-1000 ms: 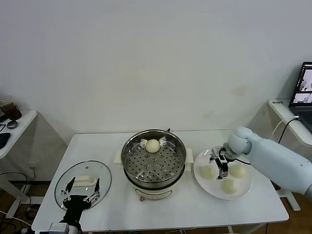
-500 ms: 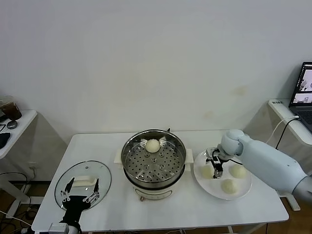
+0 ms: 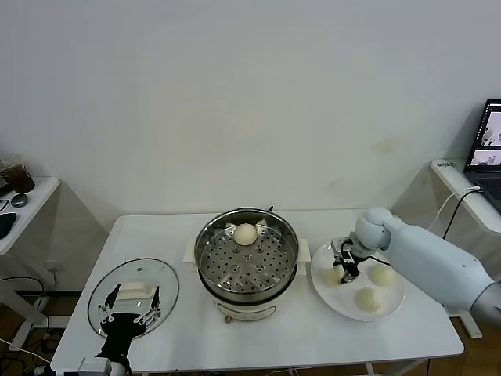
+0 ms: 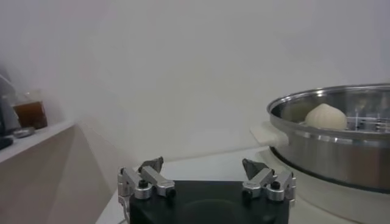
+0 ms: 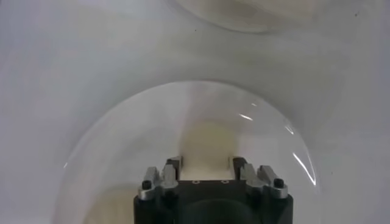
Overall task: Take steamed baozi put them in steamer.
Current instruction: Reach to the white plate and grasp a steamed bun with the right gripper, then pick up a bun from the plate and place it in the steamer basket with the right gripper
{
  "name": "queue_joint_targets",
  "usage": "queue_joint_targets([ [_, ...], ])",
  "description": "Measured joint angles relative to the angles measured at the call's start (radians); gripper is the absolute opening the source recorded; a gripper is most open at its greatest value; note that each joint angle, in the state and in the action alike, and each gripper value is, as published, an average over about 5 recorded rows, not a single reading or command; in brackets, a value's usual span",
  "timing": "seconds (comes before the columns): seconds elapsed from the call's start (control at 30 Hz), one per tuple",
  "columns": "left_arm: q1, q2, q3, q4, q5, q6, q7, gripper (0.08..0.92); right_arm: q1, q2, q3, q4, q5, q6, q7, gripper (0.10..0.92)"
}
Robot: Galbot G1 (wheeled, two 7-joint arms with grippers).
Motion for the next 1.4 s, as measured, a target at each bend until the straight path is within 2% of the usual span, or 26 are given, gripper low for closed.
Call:
queue_joint_targets([
  [0.3, -0.017, 0.014, 0.014, -0.008, -0.006, 0.001, 0.0, 0.823, 0.244, -0.079, -0.118, 0.108, 0.159, -0.044, -0.009, 0.45],
  [0.57, -0.032, 0.022, 0.021, -0.017, -0.015, 0.004, -0.002, 0.823, 0.554, -0.058, -0.309, 0.213, 0.375, -0.118, 0.025, 0.458],
  [0.93, -0.045, 0.007, 0.014, -0.022, -0.011, 0.007, -0.009, 0.823, 0.683, 0.142, -0.435, 0.248, 0.607, -0.264, 0.135, 0.458],
  [1.4, -0.052, -0.006, -0.008, -0.025, -0.009, 0.004, -0.01, 0.823, 0.589, 0.433, -0.48, 0.12, 0.715, -0.413, 0.273, 0.46],
])
